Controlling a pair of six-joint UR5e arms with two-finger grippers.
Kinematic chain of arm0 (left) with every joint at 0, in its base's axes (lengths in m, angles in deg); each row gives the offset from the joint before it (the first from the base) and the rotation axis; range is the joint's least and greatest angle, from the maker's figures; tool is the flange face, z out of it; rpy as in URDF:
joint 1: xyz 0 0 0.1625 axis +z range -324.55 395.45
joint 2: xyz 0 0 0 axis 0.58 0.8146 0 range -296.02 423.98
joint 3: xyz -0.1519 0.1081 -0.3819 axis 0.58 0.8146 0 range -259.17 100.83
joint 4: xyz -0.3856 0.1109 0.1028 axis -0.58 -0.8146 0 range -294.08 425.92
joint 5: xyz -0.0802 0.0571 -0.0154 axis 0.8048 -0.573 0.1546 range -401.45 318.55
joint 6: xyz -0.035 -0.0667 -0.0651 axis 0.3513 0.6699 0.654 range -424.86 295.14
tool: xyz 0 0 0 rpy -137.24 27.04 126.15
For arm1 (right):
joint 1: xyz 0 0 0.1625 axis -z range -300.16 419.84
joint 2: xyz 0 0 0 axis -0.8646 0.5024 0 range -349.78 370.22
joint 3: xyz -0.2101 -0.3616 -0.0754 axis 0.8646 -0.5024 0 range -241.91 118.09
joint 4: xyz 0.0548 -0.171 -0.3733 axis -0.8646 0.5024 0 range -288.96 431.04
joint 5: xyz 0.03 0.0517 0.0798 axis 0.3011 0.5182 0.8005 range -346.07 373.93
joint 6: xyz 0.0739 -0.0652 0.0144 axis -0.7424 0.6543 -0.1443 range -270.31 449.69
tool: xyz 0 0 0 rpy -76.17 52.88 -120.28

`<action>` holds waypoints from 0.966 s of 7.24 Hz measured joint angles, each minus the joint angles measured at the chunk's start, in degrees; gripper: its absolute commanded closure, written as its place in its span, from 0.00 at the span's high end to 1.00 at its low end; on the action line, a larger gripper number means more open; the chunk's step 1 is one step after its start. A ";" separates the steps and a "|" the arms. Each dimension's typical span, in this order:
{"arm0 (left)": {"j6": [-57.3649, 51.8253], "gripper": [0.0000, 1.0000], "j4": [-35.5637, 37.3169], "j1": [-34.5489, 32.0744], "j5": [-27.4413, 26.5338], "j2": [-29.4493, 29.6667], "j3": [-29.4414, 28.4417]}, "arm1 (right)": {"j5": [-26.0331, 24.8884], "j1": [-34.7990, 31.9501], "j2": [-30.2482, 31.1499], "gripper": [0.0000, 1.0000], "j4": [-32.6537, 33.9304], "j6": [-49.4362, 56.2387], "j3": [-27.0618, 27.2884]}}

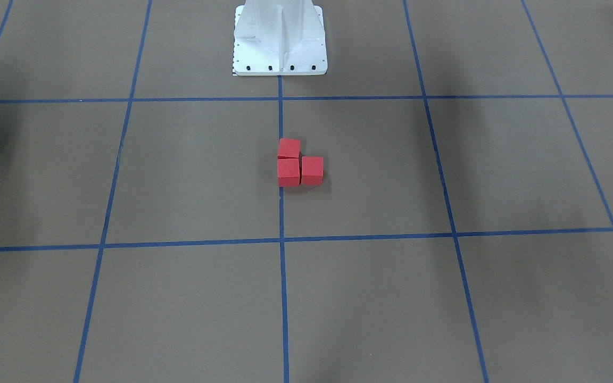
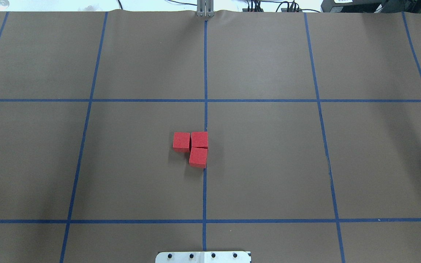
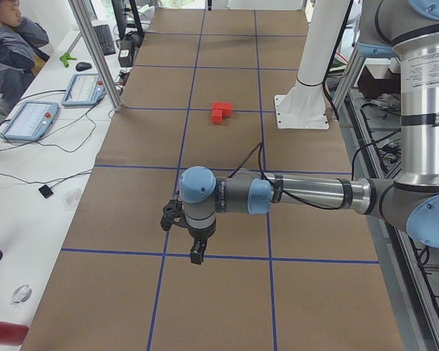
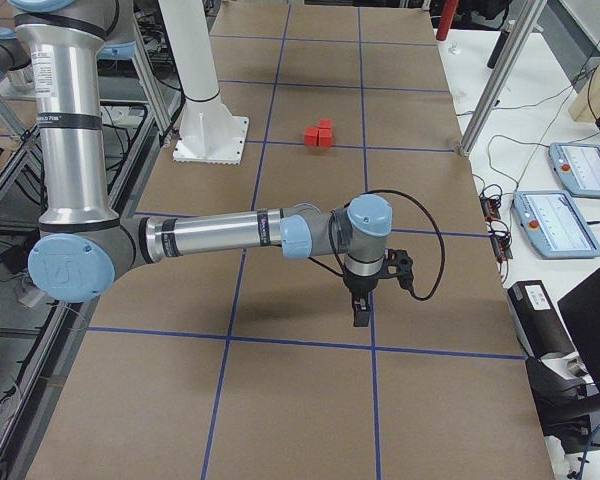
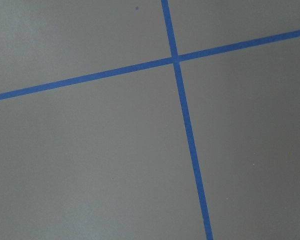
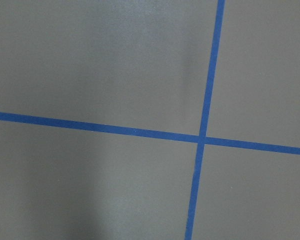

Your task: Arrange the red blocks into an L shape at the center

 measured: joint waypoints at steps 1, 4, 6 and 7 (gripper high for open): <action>0.00 1.00 0.00 0.00 -0.01 -0.02 0.01 | 0.44 -1.48 1.13 0.99 0.00 2.20 0.03; 0.00 1.00 0.00 0.00 -0.08 -0.04 0.07 | 2.00 -2.50 2.35 0.99 -0.02 3.83 0.06; 0.00 1.00 0.00 0.00 -0.08 -0.04 0.09 | 2.03 -2.53 2.43 0.99 -0.08 3.84 0.09; 0.00 1.00 0.00 0.00 -0.08 -0.04 0.09 | 1.98 -2.53 2.47 1.00 -0.08 3.84 0.06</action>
